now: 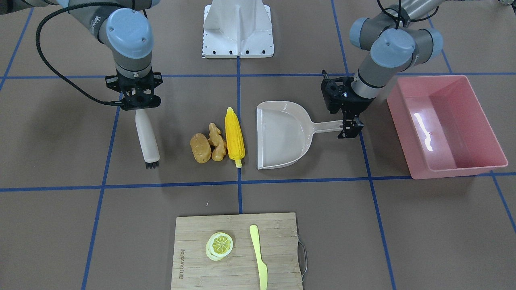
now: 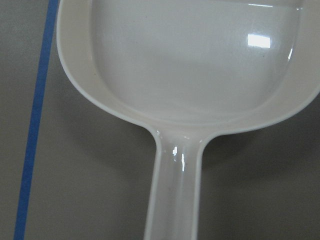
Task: Sweep and dump trash into bin
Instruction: 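Sweep the corn, ginger and potato into the dustpan with the right gripper's brush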
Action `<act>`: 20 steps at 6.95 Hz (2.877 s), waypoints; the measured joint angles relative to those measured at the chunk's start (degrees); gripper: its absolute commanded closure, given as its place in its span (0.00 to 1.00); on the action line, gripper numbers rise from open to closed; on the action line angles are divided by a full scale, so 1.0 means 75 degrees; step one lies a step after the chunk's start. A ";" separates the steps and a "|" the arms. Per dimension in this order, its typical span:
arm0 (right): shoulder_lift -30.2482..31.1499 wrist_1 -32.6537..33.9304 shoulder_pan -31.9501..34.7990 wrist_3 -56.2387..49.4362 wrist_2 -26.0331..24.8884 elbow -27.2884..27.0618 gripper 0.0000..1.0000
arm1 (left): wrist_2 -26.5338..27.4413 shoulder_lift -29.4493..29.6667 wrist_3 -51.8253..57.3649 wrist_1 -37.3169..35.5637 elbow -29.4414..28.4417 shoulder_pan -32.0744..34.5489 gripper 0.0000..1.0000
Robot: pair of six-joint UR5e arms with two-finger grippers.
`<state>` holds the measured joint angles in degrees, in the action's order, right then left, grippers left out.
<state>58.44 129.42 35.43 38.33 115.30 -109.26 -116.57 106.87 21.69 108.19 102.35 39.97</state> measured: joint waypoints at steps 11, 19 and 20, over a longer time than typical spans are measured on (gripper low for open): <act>-0.1484 -0.3317 -0.1195 0.2734 0.0104 0.2406 1.00 | 0.0027 -0.0441 -0.0038 0.0710 0.0062 -0.0032 0.02; -0.1997 -0.6578 -0.1666 0.4969 0.0602 0.3237 1.00 | 0.0036 -0.0605 -0.0063 0.0851 0.0031 -0.0043 0.15; -0.2008 -0.6833 -0.1666 0.5154 0.0624 0.3235 1.00 | 0.0030 -0.0623 -0.0086 0.0854 0.0041 -0.0044 0.23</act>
<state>43.38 78.18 22.93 76.98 119.98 -85.00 -116.34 102.20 21.05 114.60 102.66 39.64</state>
